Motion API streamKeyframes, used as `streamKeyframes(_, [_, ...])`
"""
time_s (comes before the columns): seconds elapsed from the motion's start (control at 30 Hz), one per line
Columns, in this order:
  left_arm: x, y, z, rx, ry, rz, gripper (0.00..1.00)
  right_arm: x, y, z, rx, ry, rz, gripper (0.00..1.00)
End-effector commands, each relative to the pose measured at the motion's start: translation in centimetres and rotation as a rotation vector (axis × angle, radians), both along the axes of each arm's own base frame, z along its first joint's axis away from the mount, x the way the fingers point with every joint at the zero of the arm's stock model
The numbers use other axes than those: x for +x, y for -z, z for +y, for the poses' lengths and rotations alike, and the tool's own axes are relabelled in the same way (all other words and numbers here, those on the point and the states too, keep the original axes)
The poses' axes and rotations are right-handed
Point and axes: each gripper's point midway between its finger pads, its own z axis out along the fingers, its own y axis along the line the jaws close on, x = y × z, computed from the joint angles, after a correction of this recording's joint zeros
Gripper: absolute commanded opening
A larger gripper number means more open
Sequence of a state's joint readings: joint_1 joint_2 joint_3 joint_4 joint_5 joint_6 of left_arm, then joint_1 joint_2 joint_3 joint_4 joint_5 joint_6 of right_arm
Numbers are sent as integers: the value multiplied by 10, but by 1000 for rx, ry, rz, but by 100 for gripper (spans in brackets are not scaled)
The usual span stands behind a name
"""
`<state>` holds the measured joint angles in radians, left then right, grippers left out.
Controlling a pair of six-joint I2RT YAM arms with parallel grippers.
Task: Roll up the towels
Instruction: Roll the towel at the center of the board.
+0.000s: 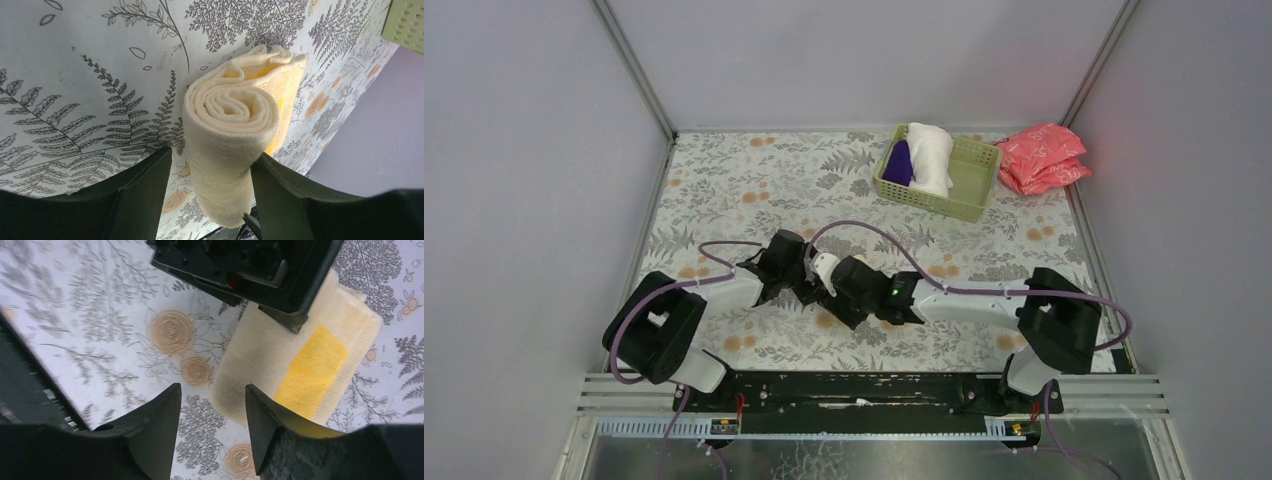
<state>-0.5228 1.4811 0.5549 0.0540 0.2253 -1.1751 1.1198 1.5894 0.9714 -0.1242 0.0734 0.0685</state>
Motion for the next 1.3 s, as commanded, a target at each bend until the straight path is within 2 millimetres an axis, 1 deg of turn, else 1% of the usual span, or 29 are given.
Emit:
streamKeyframes(0.0, [-36, 52, 33, 183, -6, 153, 60, 26, 5, -1, -134, 34, -186, 57])
streamKeyframes(0.1, [-36, 52, 33, 184, -5, 154, 60, 28, 26, -6, -218, 39, -204, 57])
streamKeyframes(0.2, [-36, 52, 33, 184, -4, 154, 60, 35, 40, -16, -289, 62, -227, 57])
streamKeyframes(0.33, [-35, 49, 31, 171, 2, 147, 60, 34, 58, -23, -338, 58, -217, 56])
streamKeyframes(0.4, [-35, 44, 30, 162, 4, 135, 61, 32, 68, -27, -365, 54, -196, 51])
streamKeyframes(0.5, [-33, 36, 33, 168, -5, 113, 63, 30, 77, -30, -368, 45, -142, 42])
streamKeyframes(0.53, [-32, 33, 34, 170, -7, 106, 65, 28, 79, -31, -356, 38, -111, 37])
streamKeyframes(0.6, [-31, 28, 38, 172, -18, 94, 68, 23, 79, -27, -299, 19, -31, 30])
streamKeyframes(0.67, [-30, 21, 43, 173, -33, 77, 70, 14, 75, -21, -201, -20, 102, 26])
streamKeyframes(0.73, [-29, 13, 49, 173, -52, 59, 75, 4, 67, -14, -96, -66, 240, 22])
streamKeyframes(0.8, [-29, 7, 55, 174, -77, 42, 81, -6, 56, -5, 0, -108, 361, 13])
streamKeyframes(0.87, [-30, 1, 60, 166, -95, 30, 84, -13, 46, 2, 85, -146, 470, 9])
streamKeyframes(0.97, [-35, -4, 61, 149, -101, 22, 87, -24, 32, 10, 208, -187, 626, 7])
streamKeyframes(1.07, [-39, -10, 60, 123, -102, 17, 88, -24, 21, 12, 334, -185, 770, 7])
streamKeyframes(1.2, [-40, -16, 55, 79, -92, 3, 87, -16, 17, 9, 458, -138, 916, 7])
streamKeyframes(1.27, [-39, -15, 53, 76, -89, 3, 86, -10, 23, 6, 490, -99, 974, 7])
